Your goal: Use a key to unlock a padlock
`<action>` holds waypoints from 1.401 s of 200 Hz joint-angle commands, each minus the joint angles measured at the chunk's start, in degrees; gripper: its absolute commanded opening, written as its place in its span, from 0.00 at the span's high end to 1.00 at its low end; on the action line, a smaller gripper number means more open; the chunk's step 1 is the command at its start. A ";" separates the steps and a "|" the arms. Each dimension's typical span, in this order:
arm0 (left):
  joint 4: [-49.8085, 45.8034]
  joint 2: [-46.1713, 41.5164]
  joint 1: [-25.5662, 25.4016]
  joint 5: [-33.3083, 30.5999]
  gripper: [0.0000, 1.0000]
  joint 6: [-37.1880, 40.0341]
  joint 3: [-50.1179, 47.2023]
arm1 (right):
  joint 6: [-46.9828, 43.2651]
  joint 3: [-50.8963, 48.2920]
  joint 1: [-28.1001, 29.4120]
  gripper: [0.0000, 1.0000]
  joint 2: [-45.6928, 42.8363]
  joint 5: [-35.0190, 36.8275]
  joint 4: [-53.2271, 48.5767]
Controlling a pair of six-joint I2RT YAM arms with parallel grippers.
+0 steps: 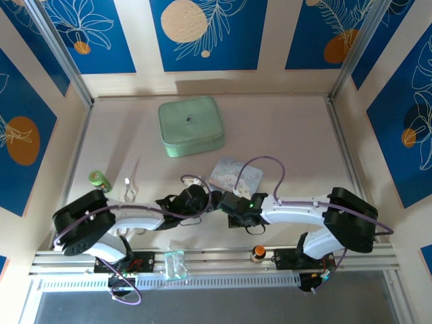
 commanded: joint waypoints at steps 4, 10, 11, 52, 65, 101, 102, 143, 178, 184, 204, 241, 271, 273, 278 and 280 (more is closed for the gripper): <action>-4.53 -3.96 0.38 -3.07 0.43 2.43 -1.23 | -0.77 -4.91 -2.89 1.00 -5.81 -7.57 2.27; -4.78 -4.72 0.32 -3.08 0.43 2.61 -1.47 | -1.15 -6.27 -3.91 1.00 -7.95 -8.77 3.73; -4.80 -4.84 0.31 -3.08 0.43 2.67 -1.54 | -1.20 -6.52 -4.08 1.00 -8.28 -8.99 4.01; -4.59 -9.03 -0.39 -2.35 0.44 5.34 -2.96 | -3.38 -16.26 -13.61 1.00 -22.50 -20.05 12.93; -3.15 -9.39 -0.71 -1.86 0.45 4.94 -3.62 | -4.63 -17.01 -14.66 1.00 -25.49 -20.64 12.21; 2.57 -8.83 -3.96 -1.93 0.43 3.80 -3.27 | -8.95 -16.41 -15.21 1.00 -27.49 -24.03 12.34; 2.70 -8.78 -4.08 -1.89 0.43 3.83 -3.19 | -9.09 -16.34 -15.05 1.00 -27.54 -24.05 12.41; 5.93 -7.36 -4.65 1.66 0.41 3.98 -1.30 | -11.77 -15.50 -11.83 1.00 -30.02 -23.34 14.69; 9.12 -5.70 -4.87 4.33 0.43 1.33 -2.06 | -12.02 -14.37 -10.30 1.00 -30.35 -23.25 15.33; 10.06 -5.26 -5.33 4.55 0.43 1.16 -1.95 | -12.12 -13.99 -9.83 1.00 -30.25 -23.06 15.37; 13.04 -3.83 -5.77 6.40 0.46 0.10 -1.89 | -11.66 -12.94 -9.31 1.00 -29.76 -22.92 15.53; 11.52 -2.61 -7.03 6.77 0.56 -0.91 -1.18 | -9.94 -13.52 -9.82 1.00 -30.04 -23.01 18.31; 11.89 -2.14 -7.62 6.63 0.64 -1.24 -1.22 | -10.23 -13.19 -9.94 1.00 -29.20 -23.01 18.86; 11.95 -2.14 -7.62 6.60 0.65 -1.28 -1.25 | -10.25 -13.32 -9.91 1.00 -29.19 -23.06 18.93; 11.93 -2.14 -7.62 6.50 0.67 -1.39 -1.28 | -10.28 -13.34 -9.95 1.00 -29.10 -23.25 19.15; 11.90 -2.14 -7.62 6.43 0.68 -1.40 -1.33 | -10.29 -13.36 -9.94 1.00 -29.10 -23.33 19.22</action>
